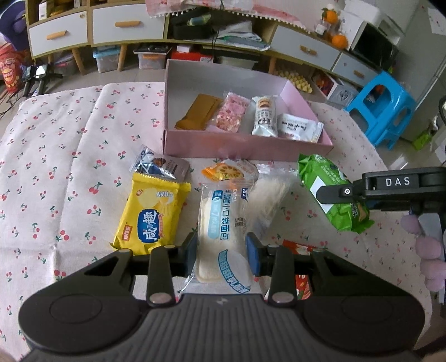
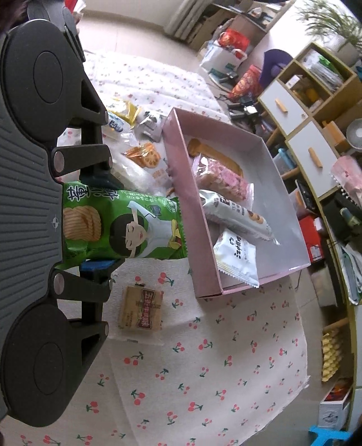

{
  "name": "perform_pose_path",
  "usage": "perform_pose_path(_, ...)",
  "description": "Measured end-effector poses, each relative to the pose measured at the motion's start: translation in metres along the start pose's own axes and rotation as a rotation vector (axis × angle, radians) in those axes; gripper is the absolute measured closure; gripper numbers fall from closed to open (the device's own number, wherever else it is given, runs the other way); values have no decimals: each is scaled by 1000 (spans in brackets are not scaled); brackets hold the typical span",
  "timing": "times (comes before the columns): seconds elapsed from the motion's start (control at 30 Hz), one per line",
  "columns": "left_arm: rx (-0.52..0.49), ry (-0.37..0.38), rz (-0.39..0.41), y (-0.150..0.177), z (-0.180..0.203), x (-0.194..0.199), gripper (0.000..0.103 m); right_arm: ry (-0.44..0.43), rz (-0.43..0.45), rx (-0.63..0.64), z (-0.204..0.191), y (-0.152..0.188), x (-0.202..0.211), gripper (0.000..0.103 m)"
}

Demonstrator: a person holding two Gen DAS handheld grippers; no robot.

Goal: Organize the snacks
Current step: 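Carry the bread bag and chip bag over the pink box with both tools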

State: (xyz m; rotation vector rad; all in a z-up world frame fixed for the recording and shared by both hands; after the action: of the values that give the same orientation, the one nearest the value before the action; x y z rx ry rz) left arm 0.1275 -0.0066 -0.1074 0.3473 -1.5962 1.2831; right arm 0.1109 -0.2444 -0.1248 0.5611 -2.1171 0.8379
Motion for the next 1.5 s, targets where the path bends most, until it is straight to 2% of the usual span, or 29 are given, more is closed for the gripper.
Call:
perform_pose_path(0.67,100,11,101,-29,-9,16,69,-68,57,-99,-2,-16,29,56)
perform_pose_path(1.03,117,-1,156,-64,-6,11,69,-91,100,-155,-4,-40,37,56)
perform_pose_path(1.23,61,-42,167,-93,-3,-1,69,-98,117,-191,-8,-66,28,56)
perform_pose_path(1.5,-11,-104,155,-127,-17,-31,69,-72,173,-155,-7,-111,8,56)
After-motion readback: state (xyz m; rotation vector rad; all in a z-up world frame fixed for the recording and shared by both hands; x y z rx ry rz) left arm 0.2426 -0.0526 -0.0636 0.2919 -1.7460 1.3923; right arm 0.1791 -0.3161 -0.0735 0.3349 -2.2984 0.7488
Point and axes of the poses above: each gripper's, at about its wrist camera, not at the fingertips, and x roughly against the way its jaws point, z to its right, y to its underside, the point moved 8 cm from there along -x, roughly the way its jaws point, and after that the axes turned 14 degrees about -x, right-handed, at the moved point
